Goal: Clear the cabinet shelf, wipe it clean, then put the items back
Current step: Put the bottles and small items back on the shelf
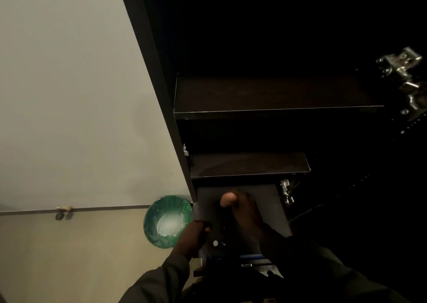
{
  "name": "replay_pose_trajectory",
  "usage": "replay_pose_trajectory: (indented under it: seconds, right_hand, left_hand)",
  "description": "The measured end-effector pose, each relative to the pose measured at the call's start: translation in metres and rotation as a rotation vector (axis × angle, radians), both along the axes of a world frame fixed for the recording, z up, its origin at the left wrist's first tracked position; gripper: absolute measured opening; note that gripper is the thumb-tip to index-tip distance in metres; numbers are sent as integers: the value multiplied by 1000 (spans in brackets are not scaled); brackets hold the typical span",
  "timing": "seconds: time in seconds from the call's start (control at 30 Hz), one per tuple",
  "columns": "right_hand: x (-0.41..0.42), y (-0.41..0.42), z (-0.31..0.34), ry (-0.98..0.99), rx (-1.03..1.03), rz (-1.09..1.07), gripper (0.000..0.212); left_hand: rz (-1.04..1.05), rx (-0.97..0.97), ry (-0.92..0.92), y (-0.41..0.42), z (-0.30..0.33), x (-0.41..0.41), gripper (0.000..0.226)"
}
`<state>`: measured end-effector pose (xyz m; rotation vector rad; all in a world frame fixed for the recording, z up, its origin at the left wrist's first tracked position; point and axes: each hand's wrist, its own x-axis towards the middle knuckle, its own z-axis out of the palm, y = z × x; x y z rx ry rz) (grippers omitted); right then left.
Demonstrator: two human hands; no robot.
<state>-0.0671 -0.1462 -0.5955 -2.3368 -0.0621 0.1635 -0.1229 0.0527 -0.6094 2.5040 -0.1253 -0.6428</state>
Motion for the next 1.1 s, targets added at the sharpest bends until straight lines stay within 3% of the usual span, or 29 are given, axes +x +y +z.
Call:
replay_pose_trajectory:
  seconds: [0.17, 0.33, 0.6, 0.83, 1.1]
  right_hand:
    - [-5, 2, 30, -108, 174, 20, 22]
    - [-8, 7, 63, -94, 351, -85, 29]
    - [-19, 7, 150, -265, 533, -37, 35]
    - [-28, -1, 264, -436, 620, 1, 41]
    - [-22, -19, 450, -868, 658, 111, 33]
  left_hand:
    - [50, -145, -146, 7, 36, 12, 25]
    - [129, -299, -356, 11, 95, 23, 17]
    - [164, -533, -604, -5, 196, 16, 29]
    - [155, -655, -786, -21, 279, 14, 31]
    - [-54, -908, -1006, -39, 459, 28, 28]
